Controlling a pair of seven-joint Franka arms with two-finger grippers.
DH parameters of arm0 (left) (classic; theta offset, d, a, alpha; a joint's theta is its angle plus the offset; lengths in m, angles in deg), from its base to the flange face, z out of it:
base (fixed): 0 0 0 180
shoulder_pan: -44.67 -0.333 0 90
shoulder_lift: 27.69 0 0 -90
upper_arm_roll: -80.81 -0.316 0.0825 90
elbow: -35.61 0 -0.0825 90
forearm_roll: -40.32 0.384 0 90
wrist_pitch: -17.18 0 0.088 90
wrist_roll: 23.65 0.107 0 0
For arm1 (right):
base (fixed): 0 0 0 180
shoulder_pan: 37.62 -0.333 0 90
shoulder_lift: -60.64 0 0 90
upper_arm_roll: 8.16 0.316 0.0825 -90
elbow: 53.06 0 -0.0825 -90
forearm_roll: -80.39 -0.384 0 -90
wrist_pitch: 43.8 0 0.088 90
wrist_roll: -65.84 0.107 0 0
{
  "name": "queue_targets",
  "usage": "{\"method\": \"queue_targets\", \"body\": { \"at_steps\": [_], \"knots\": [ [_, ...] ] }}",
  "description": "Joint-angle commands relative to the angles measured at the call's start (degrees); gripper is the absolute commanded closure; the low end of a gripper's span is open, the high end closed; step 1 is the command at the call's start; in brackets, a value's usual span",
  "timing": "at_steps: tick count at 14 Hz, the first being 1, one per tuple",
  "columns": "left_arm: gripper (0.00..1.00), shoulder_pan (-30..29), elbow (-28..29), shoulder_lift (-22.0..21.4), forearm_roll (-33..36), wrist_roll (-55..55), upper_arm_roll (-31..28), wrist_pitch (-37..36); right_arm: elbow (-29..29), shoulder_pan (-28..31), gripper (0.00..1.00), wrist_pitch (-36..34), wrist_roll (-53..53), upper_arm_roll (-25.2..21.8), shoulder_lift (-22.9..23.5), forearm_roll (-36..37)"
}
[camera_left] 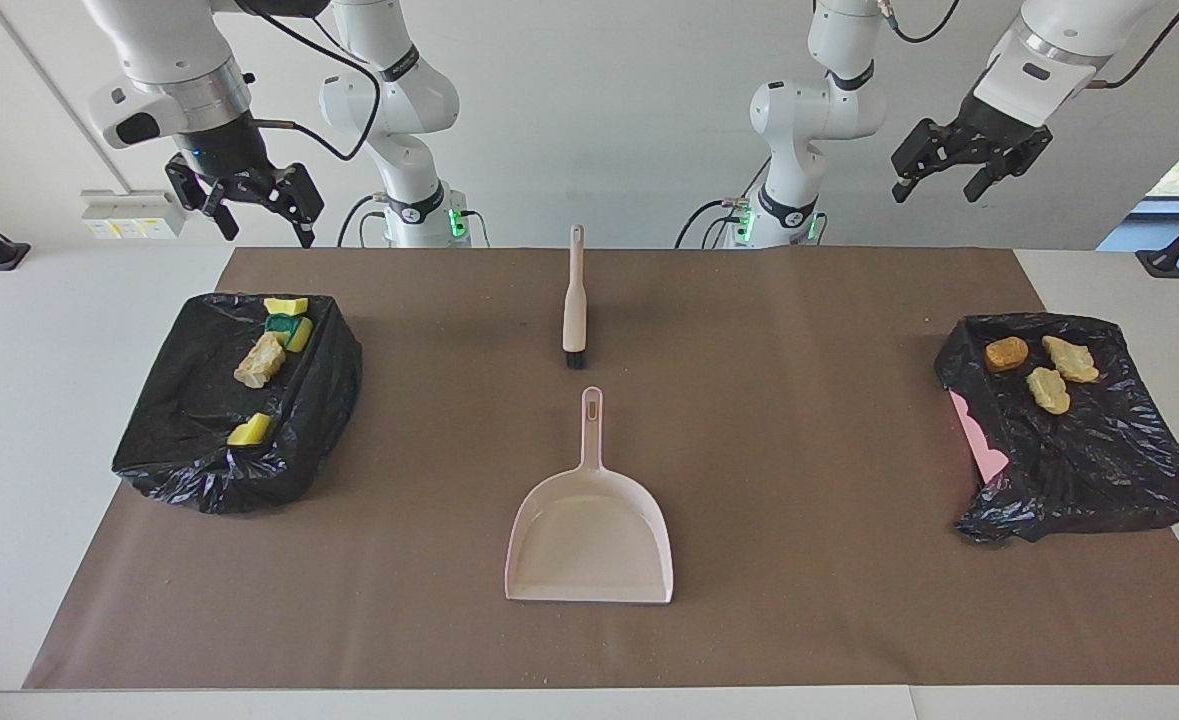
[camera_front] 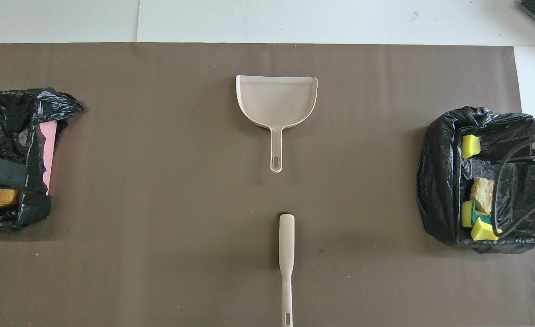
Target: Sweep and dump trash in bin
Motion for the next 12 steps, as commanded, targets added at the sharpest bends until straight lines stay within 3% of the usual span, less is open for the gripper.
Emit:
{"method": "queue_targets", "body": {
  "at_steps": [1, 12],
  "knots": [
    [0.00, -0.69, 1.42, -0.89, -0.29, 1.15, 0.17, 1.13, -0.10, 1.05, 0.00, -0.49, -2.37, -0.15, -0.24, 0.03],
    [0.00, -0.51, 1.59, -0.71, 2.70, 8.27, 0.17, 3.85, -0.10, 1.49, 0.00, -0.49, -2.55, -0.06, -0.24, 0.56]
  ]
}}
